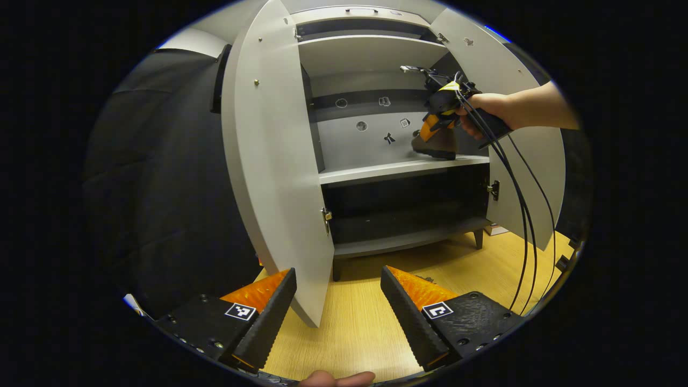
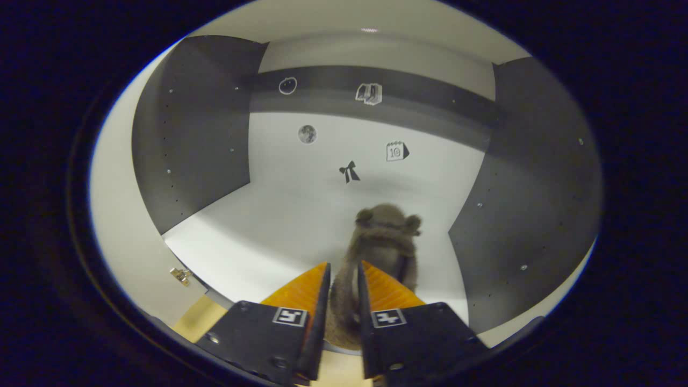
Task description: Grab one shoe with the right hand and put it into the shoe cabinet, grab the other shoe with the left hand and put it into the shoe cabinet; then close the right door with the right hand and the left door with the left hand.
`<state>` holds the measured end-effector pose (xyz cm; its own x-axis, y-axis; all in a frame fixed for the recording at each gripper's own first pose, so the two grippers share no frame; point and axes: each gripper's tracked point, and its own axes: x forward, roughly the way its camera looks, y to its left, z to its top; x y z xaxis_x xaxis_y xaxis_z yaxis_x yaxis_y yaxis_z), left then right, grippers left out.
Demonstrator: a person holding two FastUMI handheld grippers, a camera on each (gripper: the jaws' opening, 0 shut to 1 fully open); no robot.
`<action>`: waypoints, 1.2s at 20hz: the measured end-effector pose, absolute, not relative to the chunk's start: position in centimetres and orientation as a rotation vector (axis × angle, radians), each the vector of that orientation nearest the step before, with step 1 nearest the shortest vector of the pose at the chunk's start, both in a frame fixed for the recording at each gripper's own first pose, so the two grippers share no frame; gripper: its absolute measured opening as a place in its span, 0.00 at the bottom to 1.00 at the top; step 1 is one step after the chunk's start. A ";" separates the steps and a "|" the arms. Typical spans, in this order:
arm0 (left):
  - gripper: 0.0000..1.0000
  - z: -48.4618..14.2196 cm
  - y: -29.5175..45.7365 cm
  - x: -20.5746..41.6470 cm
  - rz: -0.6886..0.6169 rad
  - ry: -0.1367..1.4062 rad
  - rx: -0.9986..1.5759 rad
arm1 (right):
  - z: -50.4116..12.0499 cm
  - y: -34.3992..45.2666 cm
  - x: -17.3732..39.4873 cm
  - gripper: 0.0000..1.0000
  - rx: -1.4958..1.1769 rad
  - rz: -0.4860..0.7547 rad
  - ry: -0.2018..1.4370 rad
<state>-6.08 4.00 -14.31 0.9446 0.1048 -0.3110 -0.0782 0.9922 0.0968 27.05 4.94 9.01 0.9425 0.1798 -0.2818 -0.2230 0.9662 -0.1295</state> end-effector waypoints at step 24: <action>0.97 -31.2 -6.0 -4.6 -0.074 0.725 -0.097 | -3.0 -1.7 -3.8 0.97 -0.020 0.182 0.285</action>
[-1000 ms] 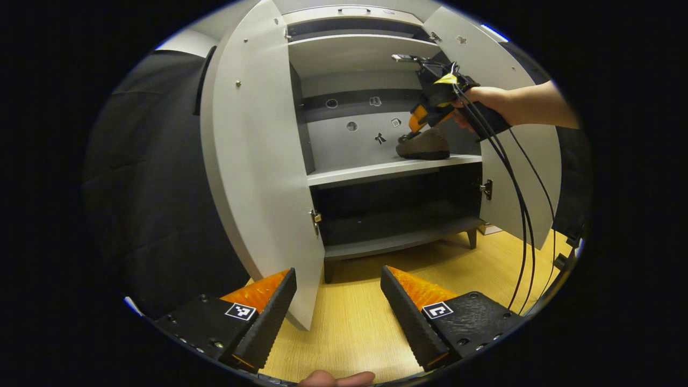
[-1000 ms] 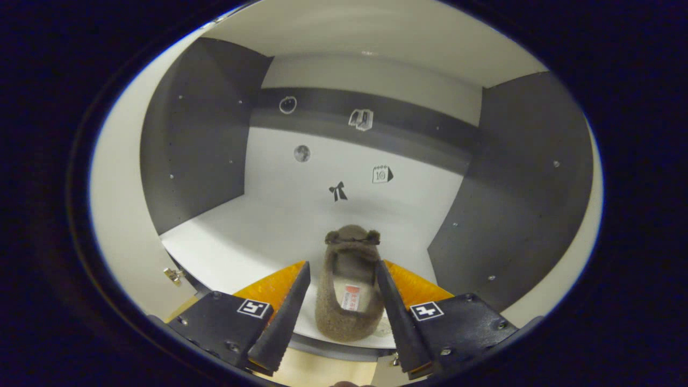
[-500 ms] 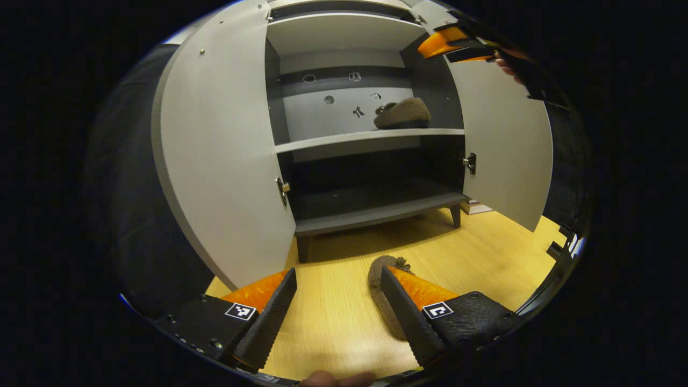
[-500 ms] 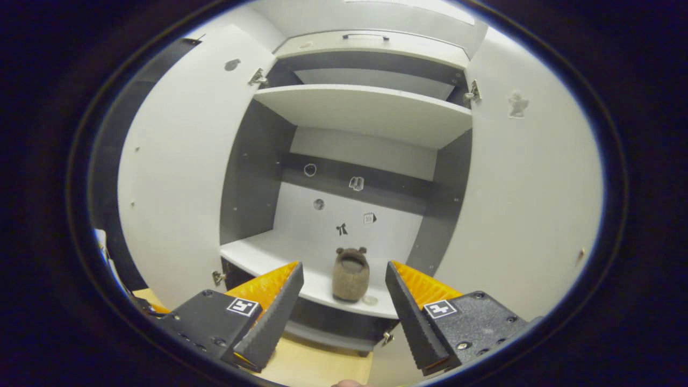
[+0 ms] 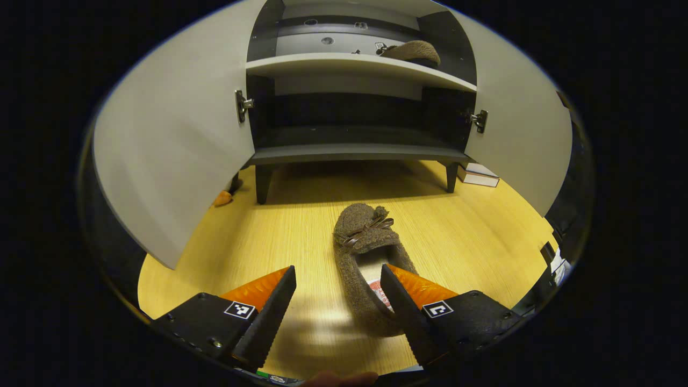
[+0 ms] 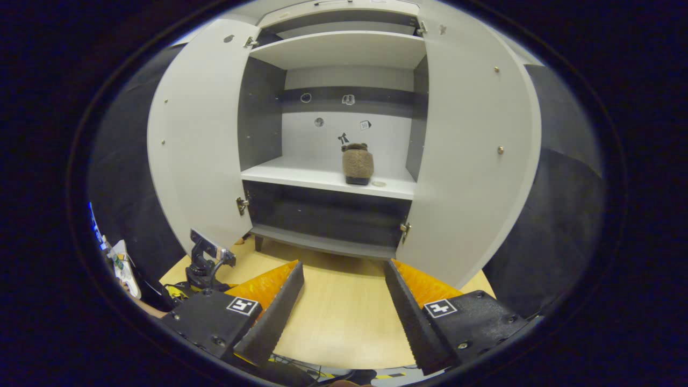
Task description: Grab one shoe with the right hand and put it into the shoe cabinet, grab the other shoe with the left hand and put it into the shoe cabinet; then close the right door with the right hand and the left door with the left hand.
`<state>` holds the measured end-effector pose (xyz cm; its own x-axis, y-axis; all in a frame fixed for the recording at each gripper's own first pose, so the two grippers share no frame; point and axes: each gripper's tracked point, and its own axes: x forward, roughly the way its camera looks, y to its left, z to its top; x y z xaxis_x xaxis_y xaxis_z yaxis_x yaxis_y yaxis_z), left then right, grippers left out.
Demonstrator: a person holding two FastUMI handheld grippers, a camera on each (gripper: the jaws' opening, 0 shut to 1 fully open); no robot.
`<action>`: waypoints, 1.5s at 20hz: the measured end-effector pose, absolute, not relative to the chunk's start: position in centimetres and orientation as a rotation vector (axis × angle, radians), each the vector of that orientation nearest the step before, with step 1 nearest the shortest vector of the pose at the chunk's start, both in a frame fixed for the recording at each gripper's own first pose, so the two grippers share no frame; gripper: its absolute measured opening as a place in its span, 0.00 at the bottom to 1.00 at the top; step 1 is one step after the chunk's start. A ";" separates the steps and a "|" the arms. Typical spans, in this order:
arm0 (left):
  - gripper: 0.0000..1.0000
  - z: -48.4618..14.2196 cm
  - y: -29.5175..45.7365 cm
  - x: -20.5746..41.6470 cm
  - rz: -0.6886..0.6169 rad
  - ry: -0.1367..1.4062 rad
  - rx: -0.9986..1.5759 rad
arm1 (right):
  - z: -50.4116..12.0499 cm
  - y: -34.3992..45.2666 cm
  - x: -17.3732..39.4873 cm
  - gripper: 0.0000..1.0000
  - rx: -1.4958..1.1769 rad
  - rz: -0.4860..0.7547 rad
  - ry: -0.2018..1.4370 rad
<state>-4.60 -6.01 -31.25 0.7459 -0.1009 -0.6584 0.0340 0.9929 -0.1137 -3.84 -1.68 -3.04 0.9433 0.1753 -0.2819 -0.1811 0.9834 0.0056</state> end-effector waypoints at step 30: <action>0.03 -8.4 -1.5 5.1 0.078 0.467 -0.333 | -4.0 0.2 -0.9 0.97 -0.007 0.271 0.332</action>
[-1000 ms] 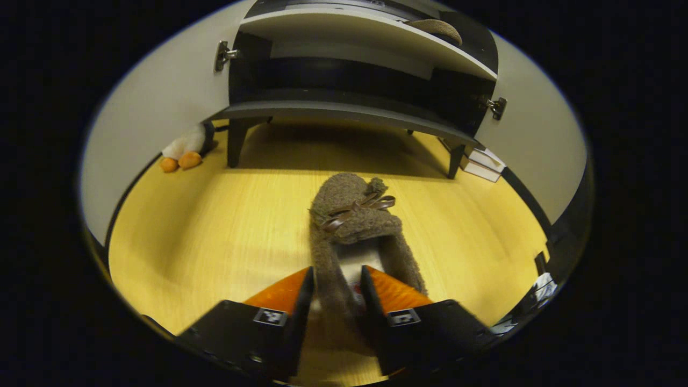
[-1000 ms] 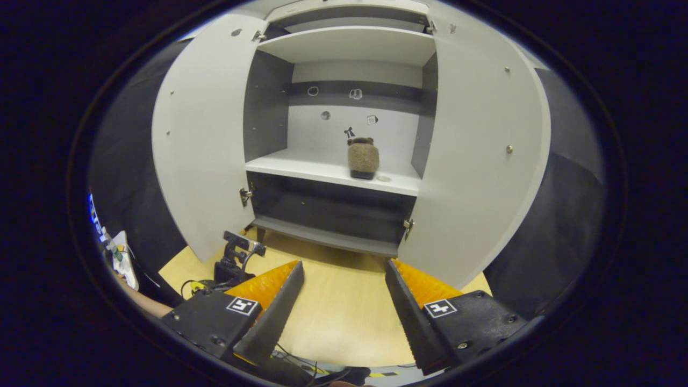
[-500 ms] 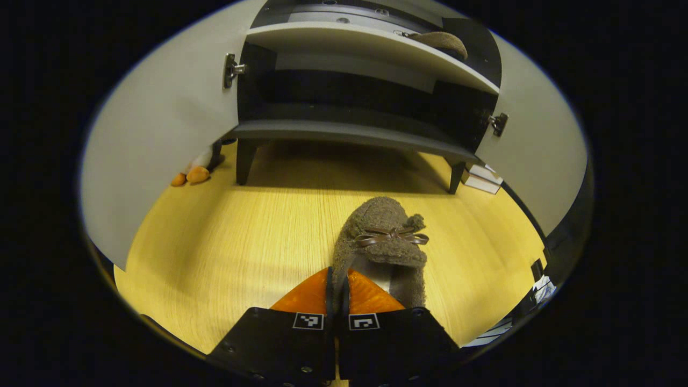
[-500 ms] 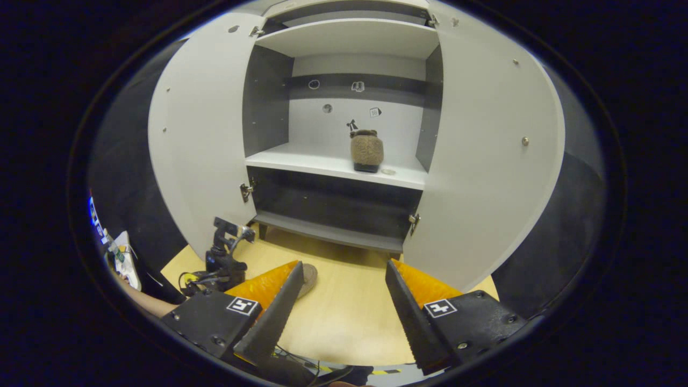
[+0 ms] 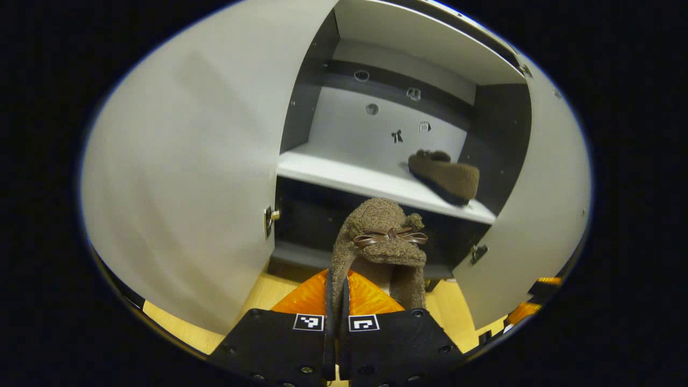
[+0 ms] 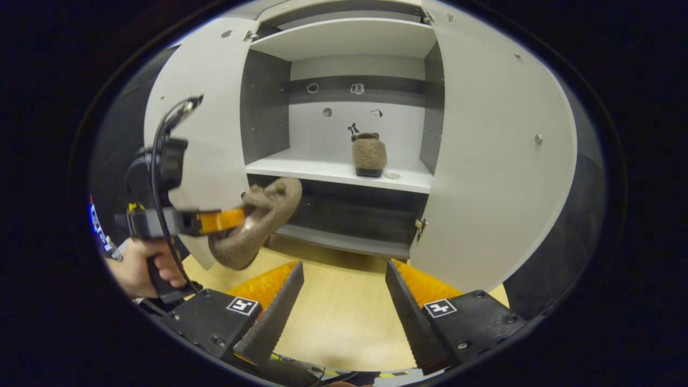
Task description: Grab one shoe with the right hand and put it into the shoe cabinet, grab the other shoe with the left hand and put it into the shoe cabinet; then close the right door with the right hand and the left door with the left hand.
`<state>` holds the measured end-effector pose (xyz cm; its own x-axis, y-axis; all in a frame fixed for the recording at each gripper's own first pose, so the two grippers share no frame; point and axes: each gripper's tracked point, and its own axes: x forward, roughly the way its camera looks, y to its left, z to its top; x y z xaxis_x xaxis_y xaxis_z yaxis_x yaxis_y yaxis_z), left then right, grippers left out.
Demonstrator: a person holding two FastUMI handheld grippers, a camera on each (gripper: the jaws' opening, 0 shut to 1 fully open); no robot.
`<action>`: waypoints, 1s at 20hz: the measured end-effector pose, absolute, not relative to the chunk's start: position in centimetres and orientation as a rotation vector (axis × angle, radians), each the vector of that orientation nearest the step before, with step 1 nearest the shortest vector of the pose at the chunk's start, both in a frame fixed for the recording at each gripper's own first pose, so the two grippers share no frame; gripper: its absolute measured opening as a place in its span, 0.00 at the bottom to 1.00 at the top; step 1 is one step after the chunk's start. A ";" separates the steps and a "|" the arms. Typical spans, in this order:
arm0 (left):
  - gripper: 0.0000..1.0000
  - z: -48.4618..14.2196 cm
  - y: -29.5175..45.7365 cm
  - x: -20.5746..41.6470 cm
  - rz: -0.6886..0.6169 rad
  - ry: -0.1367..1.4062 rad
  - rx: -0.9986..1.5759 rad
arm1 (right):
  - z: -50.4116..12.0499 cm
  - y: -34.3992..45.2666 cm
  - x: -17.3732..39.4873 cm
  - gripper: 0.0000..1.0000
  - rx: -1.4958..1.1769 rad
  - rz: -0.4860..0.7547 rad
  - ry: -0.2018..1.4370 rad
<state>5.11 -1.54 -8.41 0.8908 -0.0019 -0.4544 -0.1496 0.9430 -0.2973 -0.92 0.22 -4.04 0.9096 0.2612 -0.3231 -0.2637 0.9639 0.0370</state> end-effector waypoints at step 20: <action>0.81 -0.9 1.6 23.0 0.197 0.388 -0.153 | -2.6 -1.1 0.7 0.97 0.061 0.306 0.279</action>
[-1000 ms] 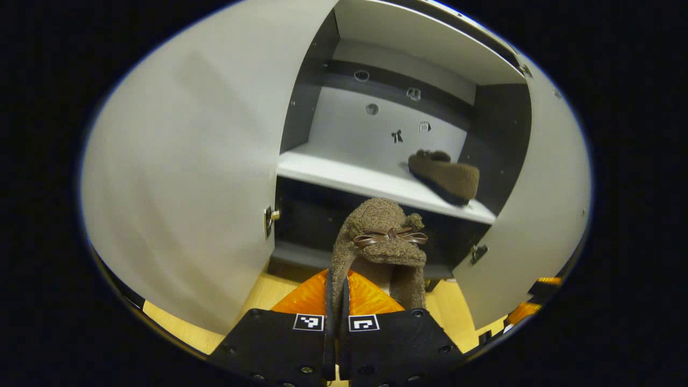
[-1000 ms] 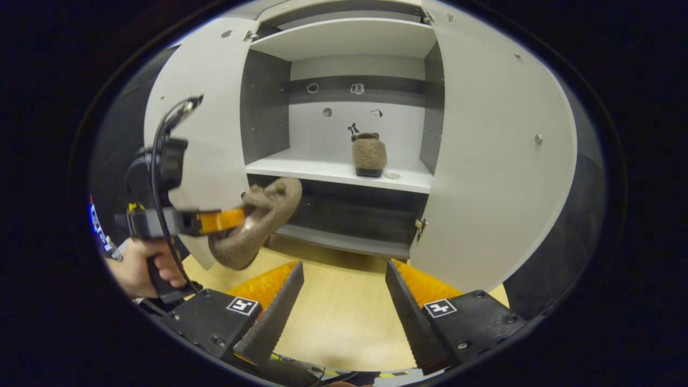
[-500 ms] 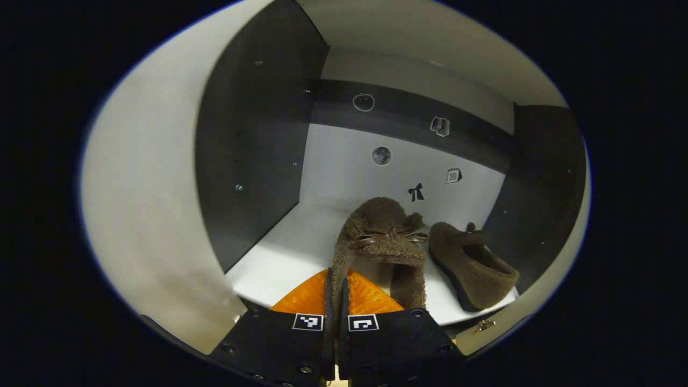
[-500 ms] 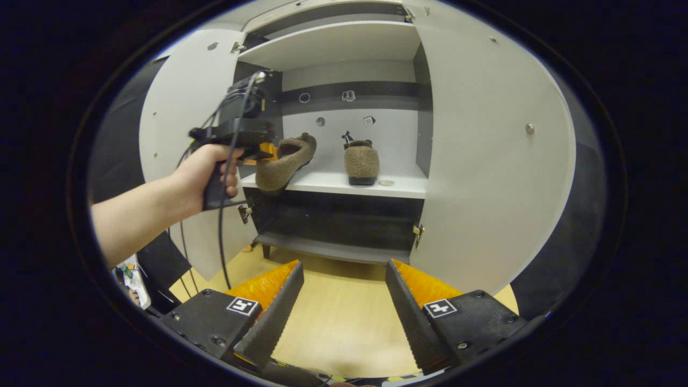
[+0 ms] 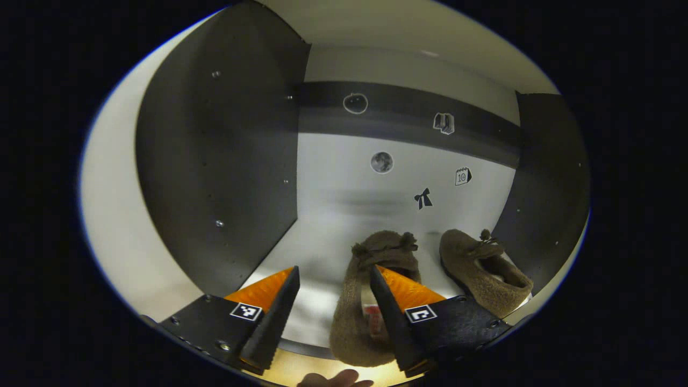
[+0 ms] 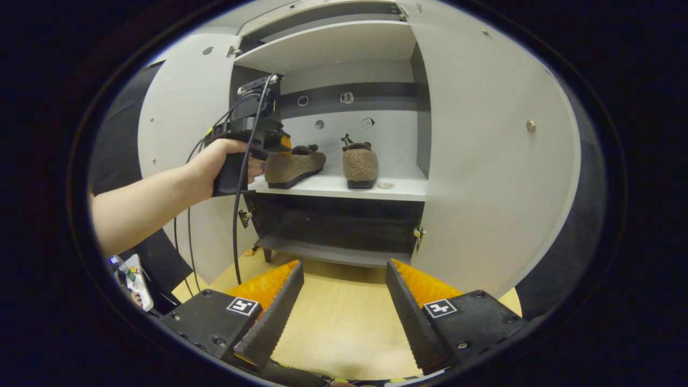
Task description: Grab one shoe with the right hand and put it into the shoe cabinet, grab the other shoe with the left hand and put it into the shoe cabinet; then close the right door with the right hand and the left door with the left hand.
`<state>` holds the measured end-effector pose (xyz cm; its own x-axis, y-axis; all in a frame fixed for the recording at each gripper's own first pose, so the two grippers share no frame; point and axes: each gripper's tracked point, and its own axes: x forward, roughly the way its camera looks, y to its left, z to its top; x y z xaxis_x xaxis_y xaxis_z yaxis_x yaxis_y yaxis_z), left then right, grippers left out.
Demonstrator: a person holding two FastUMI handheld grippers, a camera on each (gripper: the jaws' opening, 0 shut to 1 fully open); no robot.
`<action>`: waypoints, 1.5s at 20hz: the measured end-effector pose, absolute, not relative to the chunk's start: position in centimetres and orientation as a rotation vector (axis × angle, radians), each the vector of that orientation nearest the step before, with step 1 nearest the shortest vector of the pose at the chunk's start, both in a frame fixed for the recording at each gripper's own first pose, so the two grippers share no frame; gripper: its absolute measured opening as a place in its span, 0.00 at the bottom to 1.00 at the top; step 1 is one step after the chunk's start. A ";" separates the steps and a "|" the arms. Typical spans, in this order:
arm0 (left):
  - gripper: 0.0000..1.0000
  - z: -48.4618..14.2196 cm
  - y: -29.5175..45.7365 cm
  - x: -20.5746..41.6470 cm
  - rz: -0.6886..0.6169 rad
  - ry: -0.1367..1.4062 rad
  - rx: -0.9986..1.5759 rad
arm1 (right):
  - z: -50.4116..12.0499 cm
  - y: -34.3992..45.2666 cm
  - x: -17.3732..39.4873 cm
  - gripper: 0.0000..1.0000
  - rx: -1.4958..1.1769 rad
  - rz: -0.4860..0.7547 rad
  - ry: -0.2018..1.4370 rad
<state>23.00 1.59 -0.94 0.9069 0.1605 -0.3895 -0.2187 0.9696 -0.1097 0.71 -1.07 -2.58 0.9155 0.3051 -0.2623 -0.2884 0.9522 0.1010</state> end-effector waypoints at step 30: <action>0.94 8.8 -6.0 -2.3 0.115 0.096 -0.084 | 10.6 -19.6 -2.1 0.96 -0.048 0.181 -0.050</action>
<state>-2.30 -5.99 8.84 0.9889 0.1099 -0.1004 -0.1180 0.9899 -0.0784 -2.12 -19.63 10.63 0.9824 0.1810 0.0457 -0.1786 0.9825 -0.0522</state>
